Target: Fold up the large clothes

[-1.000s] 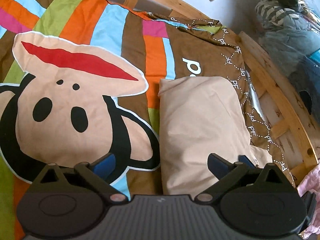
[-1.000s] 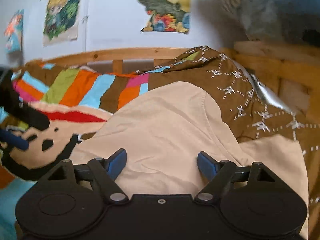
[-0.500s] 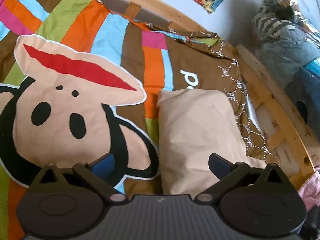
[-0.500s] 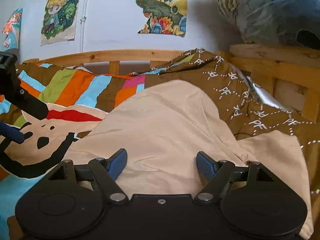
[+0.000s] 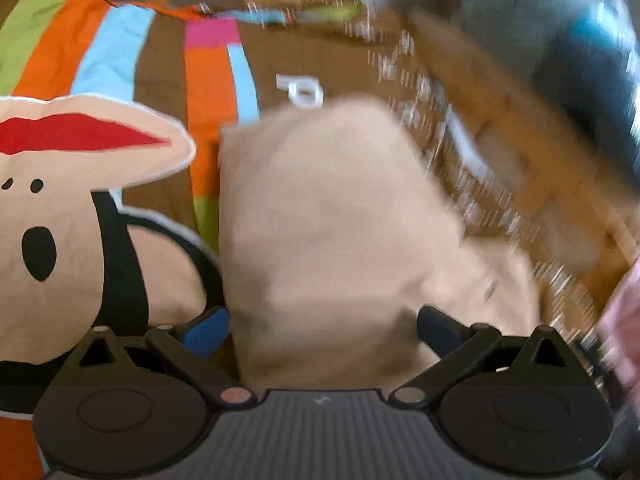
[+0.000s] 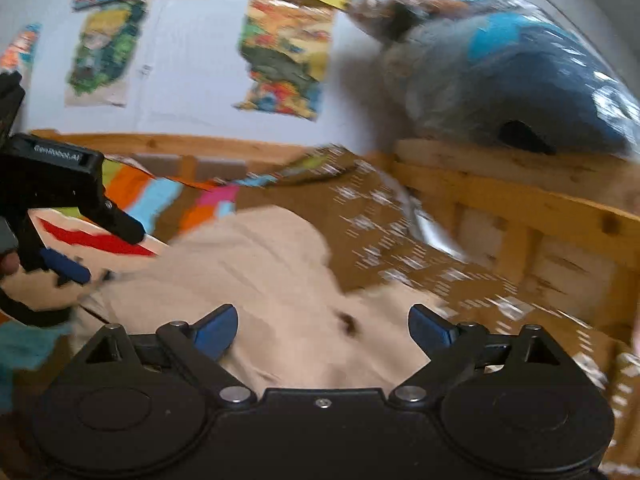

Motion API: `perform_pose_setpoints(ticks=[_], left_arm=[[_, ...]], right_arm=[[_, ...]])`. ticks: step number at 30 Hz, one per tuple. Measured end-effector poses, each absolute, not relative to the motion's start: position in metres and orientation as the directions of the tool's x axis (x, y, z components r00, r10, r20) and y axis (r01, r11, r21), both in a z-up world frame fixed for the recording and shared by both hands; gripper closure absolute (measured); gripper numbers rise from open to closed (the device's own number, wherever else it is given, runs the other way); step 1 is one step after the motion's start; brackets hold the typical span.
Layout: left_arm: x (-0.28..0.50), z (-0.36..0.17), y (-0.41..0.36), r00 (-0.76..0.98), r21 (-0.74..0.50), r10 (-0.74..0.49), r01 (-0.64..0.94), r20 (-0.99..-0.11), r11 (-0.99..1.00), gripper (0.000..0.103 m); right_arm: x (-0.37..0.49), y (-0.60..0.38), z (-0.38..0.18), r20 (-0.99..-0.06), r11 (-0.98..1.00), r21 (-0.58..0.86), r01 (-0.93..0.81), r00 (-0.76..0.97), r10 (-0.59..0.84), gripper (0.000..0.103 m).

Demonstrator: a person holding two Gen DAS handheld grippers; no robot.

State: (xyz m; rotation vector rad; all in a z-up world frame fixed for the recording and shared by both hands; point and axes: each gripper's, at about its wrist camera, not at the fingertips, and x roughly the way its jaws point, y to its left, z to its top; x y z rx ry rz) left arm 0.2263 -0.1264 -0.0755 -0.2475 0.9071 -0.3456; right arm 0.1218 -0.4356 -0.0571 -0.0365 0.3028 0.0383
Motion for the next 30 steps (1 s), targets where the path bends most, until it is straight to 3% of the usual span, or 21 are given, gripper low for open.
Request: perform_pose_setpoints(ticks=[4, 9, 13, 14, 19, 21, 24, 26, 30], left_arm=[[0.217, -0.086, -0.123, 0.573, -0.356, -0.41, 0.21, -0.71, 0.91, 0.0], [0.211, -0.084, -0.134, 0.591, -0.278, -0.366, 0.238, -0.719, 0.931, 0.001], [0.215, -0.085, -0.122, 0.542, -0.362, -0.422, 0.219, -0.727, 0.906, 0.0], [0.216, -0.086, -0.117, 0.529, -0.392, -0.439, 0.206, -0.727, 0.897, 0.0], [0.209, -0.085, -0.113, 0.534, -0.386, -0.433, 0.204, -0.726, 0.9, 0.0], [0.208, -0.083, -0.113, 0.534, -0.375, -0.425, 0.206, -0.731, 0.904, 0.0], [0.208, -0.083, -0.112, 0.529, -0.376, -0.422, 0.198, -0.737, 0.905, 0.0], [0.209, -0.084, -0.111, 0.523, -0.383, -0.424, 0.191, -0.74, 0.904, 0.0], [0.207, -0.084, -0.109, 0.521, -0.386, -0.422, 0.184, -0.742, 0.904, 0.0]], right_arm=[[0.126, -0.473, -0.06, -0.367, 0.991, 0.127, 0.049, 0.93, 0.001, 0.01], [0.147, -0.512, -0.068, -0.443, 0.912, 0.407, 0.05, 0.884, 0.149, 0.011], [0.171, -0.517, -0.077, -0.505, 0.882, 0.466, 0.069, 0.839, 0.201, 0.011], [0.175, -0.516, -0.078, -0.528, 0.887, 0.457, 0.067, 0.823, 0.209, 0.011], [0.189, -0.501, -0.074, -0.533, 0.918, 0.396, 0.028, 0.821, 0.205, 0.034], [0.184, -0.492, -0.072, -0.508, 0.935, 0.355, -0.01, 0.838, 0.201, 0.052], [0.17, -0.465, -0.064, -0.453, 0.983, 0.137, -0.118, 0.875, 0.168, 0.072], [0.159, -0.447, -0.061, -0.414, 0.984, -0.011, -0.179, 0.896, 0.158, 0.079], [0.148, -0.421, -0.063, -0.394, 0.953, -0.2, -0.226, 0.91, 0.133, 0.08]])
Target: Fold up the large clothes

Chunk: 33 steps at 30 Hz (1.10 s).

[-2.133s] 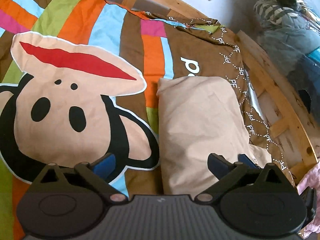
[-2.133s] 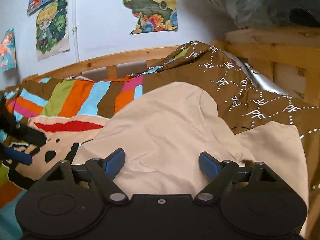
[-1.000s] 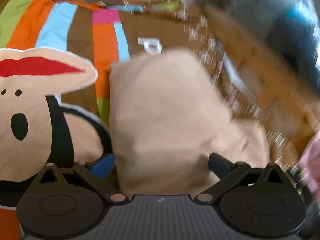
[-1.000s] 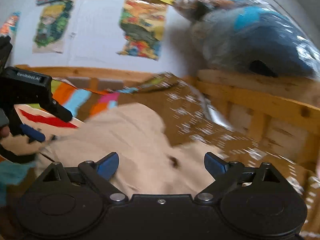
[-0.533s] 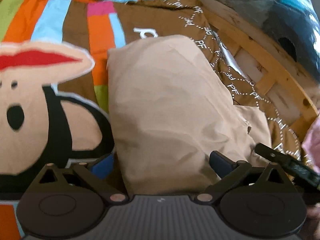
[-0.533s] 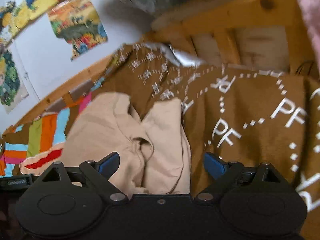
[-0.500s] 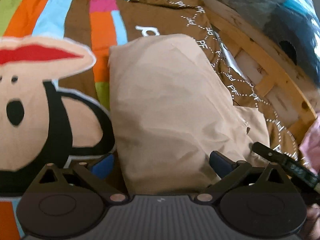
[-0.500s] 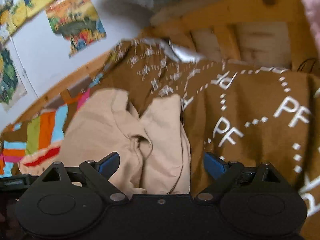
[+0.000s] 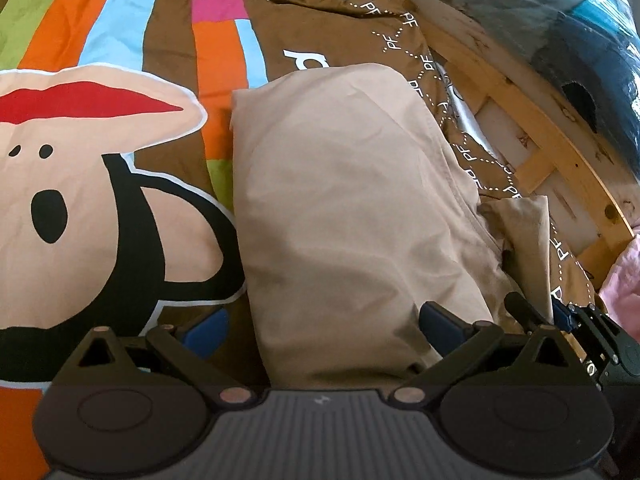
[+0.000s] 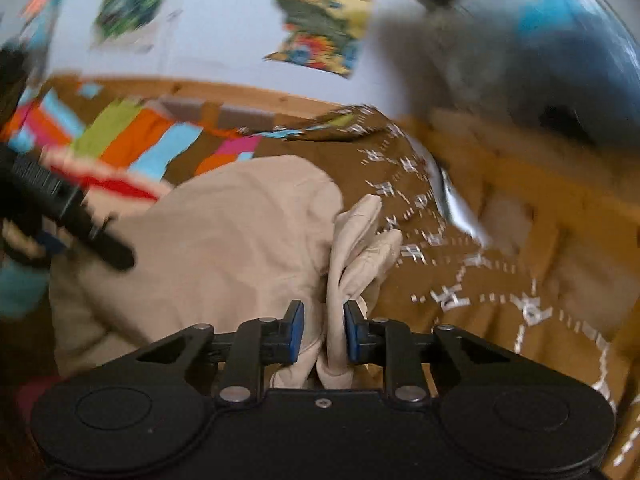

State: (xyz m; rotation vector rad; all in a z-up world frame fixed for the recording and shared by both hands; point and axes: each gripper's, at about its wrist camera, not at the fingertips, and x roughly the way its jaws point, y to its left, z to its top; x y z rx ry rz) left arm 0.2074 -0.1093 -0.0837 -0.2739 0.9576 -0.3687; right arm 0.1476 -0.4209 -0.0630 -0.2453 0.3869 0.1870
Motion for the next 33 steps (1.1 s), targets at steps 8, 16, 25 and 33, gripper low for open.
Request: perform_pose_setpoints(ticks=[8, 16, 25, 33], left_arm=[[0.207, -0.083, -0.109, 0.527, -0.396, -0.432, 0.187, -0.732, 0.899, 0.0], [0.233, -0.081, -0.08, 0.558, -0.544, -0.536, 0.171, -0.634, 0.821, 0.001], [0.333, -0.111, -0.067, 0.441, -0.61, -0.568, 0.056, -0.695, 0.79, 0.001], [0.342, -0.123, -0.086, 0.378, -0.67, -0.62, -0.001, -0.688, 0.743, 0.012]], right_arm=[[0.151, -0.434, -0.059, -0.399, 0.981, -0.088, -0.175, 0.908, 0.126, 0.064], [0.187, -0.52, -0.078, -0.5, 0.84, 0.543, 0.007, 0.806, 0.317, 0.037], [0.209, -0.513, -0.083, -0.531, 0.813, 0.582, -0.039, 0.738, 0.415, 0.022], [0.201, -0.498, -0.093, -0.585, 0.873, 0.488, -0.003, 0.741, 0.33, 0.037]])
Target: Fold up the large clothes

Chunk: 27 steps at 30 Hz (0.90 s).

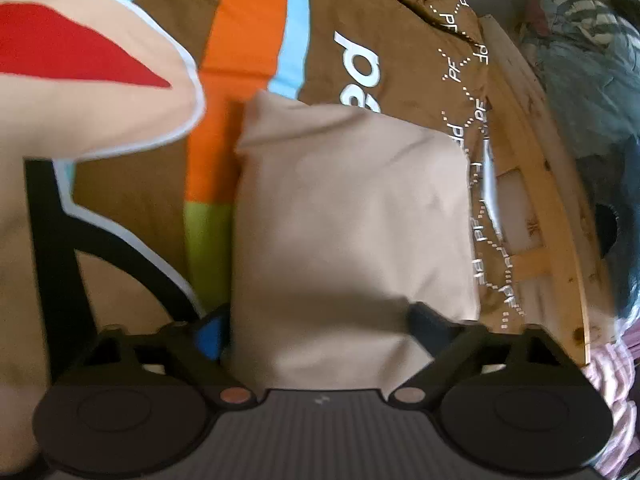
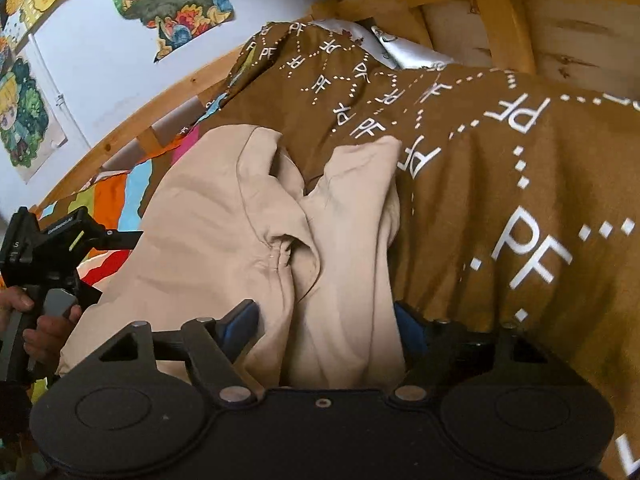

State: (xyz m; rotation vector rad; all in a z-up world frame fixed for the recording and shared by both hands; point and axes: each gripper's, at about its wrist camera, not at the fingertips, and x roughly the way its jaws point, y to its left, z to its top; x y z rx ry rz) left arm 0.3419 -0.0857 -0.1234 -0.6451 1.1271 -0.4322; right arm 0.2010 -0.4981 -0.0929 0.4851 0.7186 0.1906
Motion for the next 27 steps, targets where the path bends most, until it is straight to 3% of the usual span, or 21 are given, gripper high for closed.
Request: perform_pose_setpoints(ticks=[4, 7, 9, 12, 18, 27], left_arm=[[0.33, -0.108, -0.106, 0.432, -0.567, -0.522, 0.029, -0.736, 0.823, 0.021], [0.32, -0.095, -0.118, 0.47, -0.504, -0.469, 0.058, -0.748, 0.862, 0.032], [0.314, -0.086, -0.121, 0.509, -0.457, -0.437, 0.092, -0.742, 0.884, 0.04], [0.306, -0.072, -0.12, 0.521, -0.437, -0.431, 0.119, -0.737, 0.892, 0.047], [0.294, -0.045, -0.116, 0.556, -0.42, -0.434, 0.16, -0.709, 0.893, 0.053], [0.292, -0.012, -0.082, 0.594, -0.387, -0.408, 0.171, -0.693, 0.906, 0.054]], right_arm=[[0.196, -0.492, -0.095, -0.587, 0.872, 0.488, 0.04, 0.754, 0.294, 0.045], [0.191, -0.485, -0.094, -0.585, 0.875, 0.481, 0.063, 0.766, 0.266, 0.058], [0.187, -0.48, -0.089, -0.576, 0.886, 0.46, 0.054, 0.778, 0.251, 0.073], [0.181, -0.475, -0.08, -0.56, 0.908, 0.416, 0.05, 0.801, 0.212, 0.084], [0.169, -0.459, -0.07, -0.495, 0.92, 0.39, 0.046, 0.852, 0.167, 0.093], [0.17, -0.429, -0.045, -0.423, 0.941, 0.336, -0.026, 0.889, 0.175, 0.093]])
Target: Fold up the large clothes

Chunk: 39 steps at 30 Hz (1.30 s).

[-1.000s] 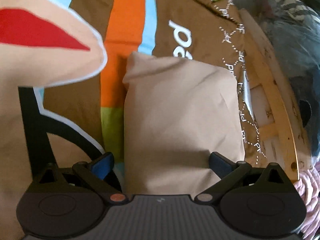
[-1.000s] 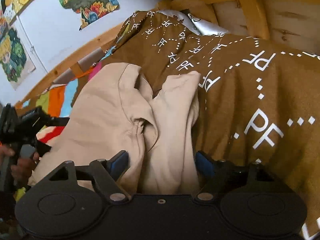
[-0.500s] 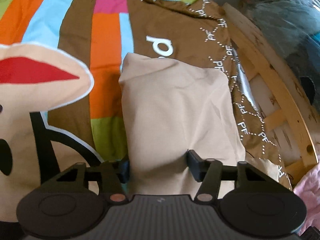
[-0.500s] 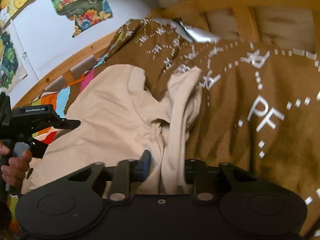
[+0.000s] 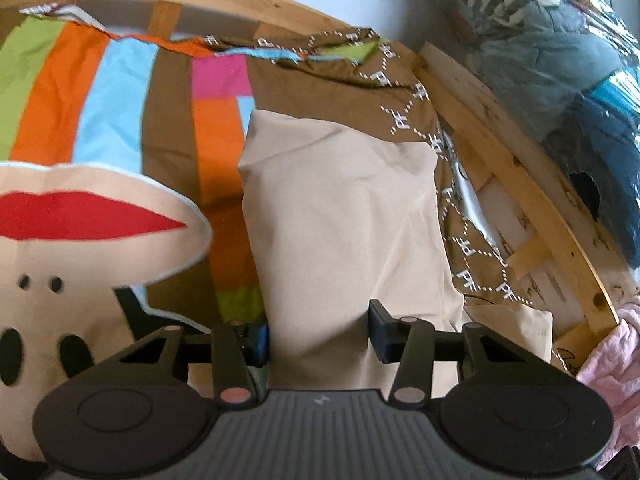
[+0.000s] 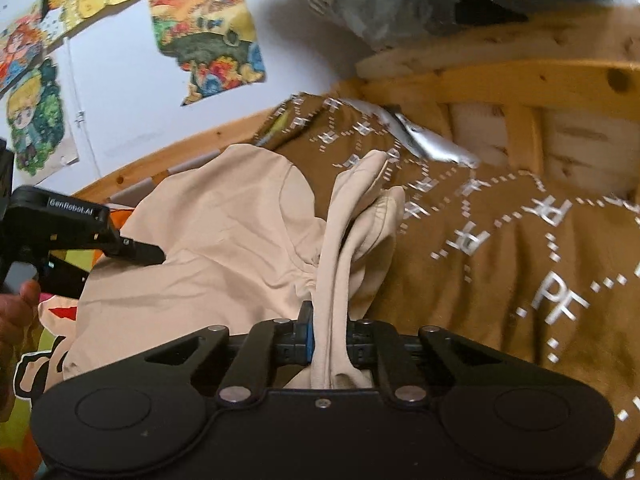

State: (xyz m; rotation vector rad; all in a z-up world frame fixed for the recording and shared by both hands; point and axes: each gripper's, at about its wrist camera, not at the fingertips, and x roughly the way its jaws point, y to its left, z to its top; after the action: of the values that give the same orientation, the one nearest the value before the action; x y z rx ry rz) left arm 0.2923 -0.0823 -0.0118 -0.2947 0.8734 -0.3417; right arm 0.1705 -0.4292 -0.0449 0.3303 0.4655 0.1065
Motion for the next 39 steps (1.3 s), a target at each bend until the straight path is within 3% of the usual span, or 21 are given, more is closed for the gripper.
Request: perform_pose_setpoints(ticks=[12, 19, 22, 24, 28, 32, 39], left_arm=[[0.336, 0.036, 0.002, 0.697, -0.297, -0.269, 0.084, -0.664, 0.951, 0.053], [0.367, -0.022, 0.031, 0.664, -0.281, -0.238, 0.044, -0.708, 0.959, 0.05], [0.366, -0.046, 0.036, 0.691, -0.266, -0.203, 0.016, -0.694, 0.964, 0.044], [0.364, -0.049, 0.039, 0.7, -0.297, -0.217, 0.008, -0.68, 0.955, 0.041], [0.362, -0.048, 0.035, 0.706, -0.283, -0.198, -0.003, -0.68, 0.959, 0.038], [0.353, -0.043, 0.029, 0.707, -0.25, -0.146, -0.045, -0.692, 0.967, 0.018], [0.333, -0.024, 0.014, 0.727, -0.208, -0.1, -0.061, -0.679, 0.976, 0.008]], right_arm=[[0.238, -0.355, -0.02, -0.324, 0.924, 0.304, -0.231, 0.887, 0.328, 0.094], [0.293, -0.314, -0.028, -0.357, 0.903, 0.284, -0.322, 0.838, 0.411, 0.094], [0.311, -0.308, -0.051, -0.452, 0.904, 0.304, -0.3, 0.79, 0.414, 0.092], [0.315, -0.312, -0.063, -0.488, 0.903, 0.345, -0.256, 0.773, 0.406, 0.084], [0.32, -0.321, -0.063, -0.492, 0.896, 0.37, -0.247, 0.766, 0.414, 0.074], [0.316, -0.324, -0.064, -0.49, 0.893, 0.379, -0.242, 0.766, 0.416, 0.072], [0.298, -0.334, -0.058, -0.455, 0.892, 0.366, -0.264, 0.785, 0.419, 0.06]])
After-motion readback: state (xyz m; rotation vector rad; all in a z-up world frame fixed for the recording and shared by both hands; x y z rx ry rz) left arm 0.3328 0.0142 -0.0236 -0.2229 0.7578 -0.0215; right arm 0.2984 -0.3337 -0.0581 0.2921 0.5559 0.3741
